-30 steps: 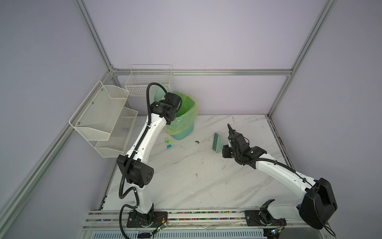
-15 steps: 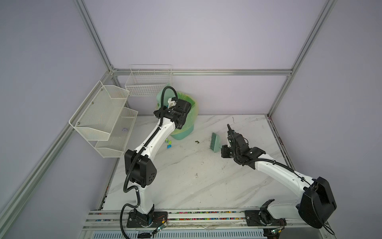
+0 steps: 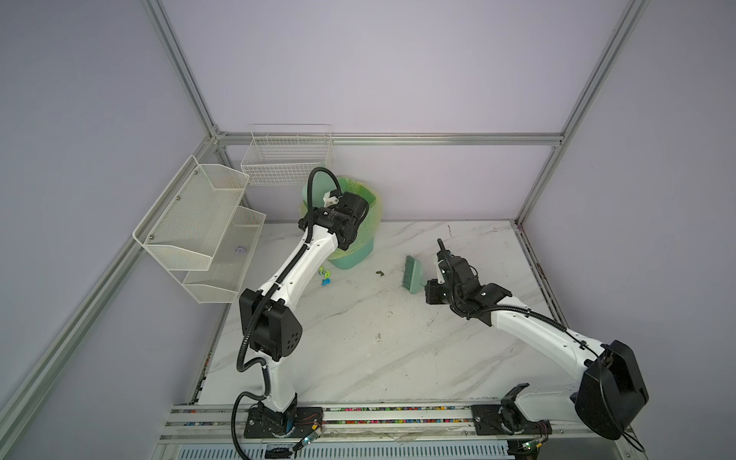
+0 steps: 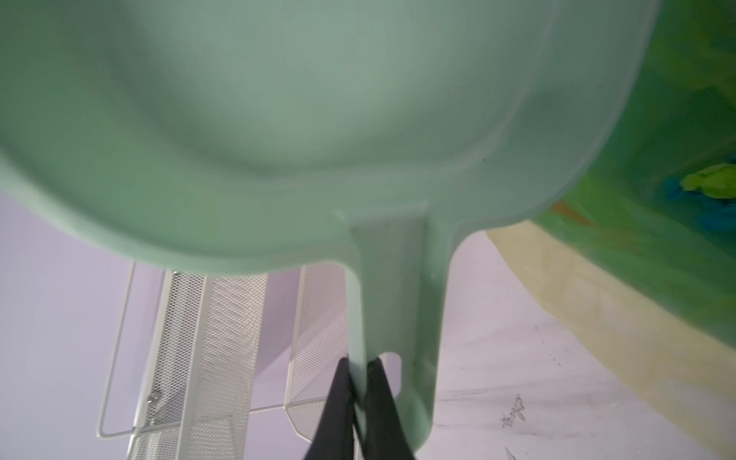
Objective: Sweep away the paper scraps from the table
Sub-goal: 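Tip the dustpan over the trash bin with the left gripper, then lower the empty dustpan beside the scraps with the left while the right follows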
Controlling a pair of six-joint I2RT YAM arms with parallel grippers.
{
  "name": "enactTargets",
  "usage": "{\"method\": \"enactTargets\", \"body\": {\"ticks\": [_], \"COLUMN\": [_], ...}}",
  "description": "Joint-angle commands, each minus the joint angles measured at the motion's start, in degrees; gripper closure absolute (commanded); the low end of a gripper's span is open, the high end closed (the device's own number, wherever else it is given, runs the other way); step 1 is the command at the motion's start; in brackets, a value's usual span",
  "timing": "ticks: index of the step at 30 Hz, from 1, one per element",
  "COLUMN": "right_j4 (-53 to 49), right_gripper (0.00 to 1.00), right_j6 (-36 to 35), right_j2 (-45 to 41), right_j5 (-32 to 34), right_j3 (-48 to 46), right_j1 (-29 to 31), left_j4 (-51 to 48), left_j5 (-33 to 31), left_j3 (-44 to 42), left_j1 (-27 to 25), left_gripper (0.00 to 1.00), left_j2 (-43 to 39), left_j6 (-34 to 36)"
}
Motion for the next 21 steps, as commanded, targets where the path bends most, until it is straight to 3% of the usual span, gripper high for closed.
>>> {"method": "enactTargets", "body": {"ticks": [1,11,21], "right_j4": [2.1,5.8,15.6], "right_gripper": [1.00,1.00,1.00], "right_j6": [0.1,3.2,10.8], "right_j2": [-0.1,-1.2,-0.1], "right_j5": [-1.0,-5.3,-15.4], "right_j3": [0.6,-0.9,-3.6], "right_j1": [-0.3,-0.3,0.3], "left_j4": [-7.6,-11.4,-12.9], "left_j5": [8.5,25.3,33.6], "left_j3": [6.0,3.5,-13.2], "left_j1": [0.5,0.7,1.2], "left_gripper": [1.00,1.00,1.00], "left_j2": [-3.2,-12.6,-22.4], "left_j6": [-10.0,-15.4,-20.2]}}
